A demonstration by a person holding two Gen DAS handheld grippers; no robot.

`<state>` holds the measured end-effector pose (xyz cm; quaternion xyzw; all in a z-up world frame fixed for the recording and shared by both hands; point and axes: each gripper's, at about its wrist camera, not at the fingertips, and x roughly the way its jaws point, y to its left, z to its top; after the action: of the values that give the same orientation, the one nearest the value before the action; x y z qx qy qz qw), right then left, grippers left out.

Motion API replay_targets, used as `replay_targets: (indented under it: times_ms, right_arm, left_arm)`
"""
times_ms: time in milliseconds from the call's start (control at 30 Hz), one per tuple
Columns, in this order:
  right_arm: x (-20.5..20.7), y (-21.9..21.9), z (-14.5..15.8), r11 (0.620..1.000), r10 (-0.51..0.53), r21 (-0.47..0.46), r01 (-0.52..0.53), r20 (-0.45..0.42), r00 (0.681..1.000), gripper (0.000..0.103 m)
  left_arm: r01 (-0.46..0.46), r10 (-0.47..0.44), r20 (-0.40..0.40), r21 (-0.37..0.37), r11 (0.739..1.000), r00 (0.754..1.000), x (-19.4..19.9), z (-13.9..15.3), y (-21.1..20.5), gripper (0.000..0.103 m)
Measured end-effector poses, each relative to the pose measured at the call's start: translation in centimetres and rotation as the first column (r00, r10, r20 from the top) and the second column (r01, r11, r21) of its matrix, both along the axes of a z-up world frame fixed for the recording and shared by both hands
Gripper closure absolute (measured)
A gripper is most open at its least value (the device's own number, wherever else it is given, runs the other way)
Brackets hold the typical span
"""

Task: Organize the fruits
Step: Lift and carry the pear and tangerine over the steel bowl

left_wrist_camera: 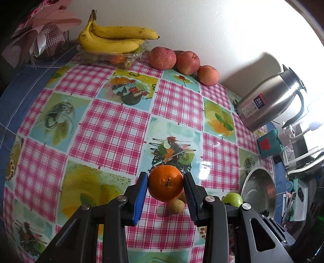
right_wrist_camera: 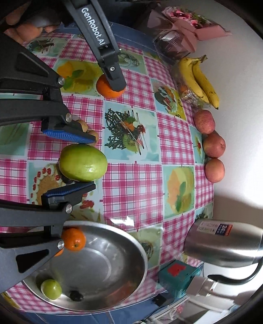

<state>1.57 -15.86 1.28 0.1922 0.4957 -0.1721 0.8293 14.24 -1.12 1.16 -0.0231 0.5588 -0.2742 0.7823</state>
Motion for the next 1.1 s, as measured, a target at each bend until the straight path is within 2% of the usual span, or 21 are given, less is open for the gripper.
replay_targets:
  times_ms: [367, 633, 900, 1100]
  right_arm:
    - [-1.5, -1.6, 0.4, 0.999, -0.042, 0.007, 0.042, -0.002, 0.999, 0.063]
    - [-2.7, -3.9, 0.3, 0.996, -0.086, 0.005, 0.086, -0.009, 0.996, 0.063]
    - [-5.8, -8.9, 0.1, 0.977, -0.210, -0.038, 0.208, -0.037, 0.977, 0.063]
    - [-9.1, -13.0, 0.1, 0.948, -0.314, -0.056, 0.312, -0.041, 0.948, 0.063]
  left_arm:
    - [0.010, -0.011, 0.028, 0.038, 0.999, 1.000, -1.1, 0.4, -0.5, 0.064]
    - [0.050, -0.052, 0.042, 0.061, 0.997, 0.998, -2.5, 0.6, -2.3, 0.064]
    - [0.149, -0.153, 0.053, 0.077, 0.986, 0.987, -5.5, 0.7, -6.5, 0.064]
    - [0.246, -0.251, 0.066, 0.073, 0.967, 0.966, -8.5, 1.0, -10.2, 0.064]
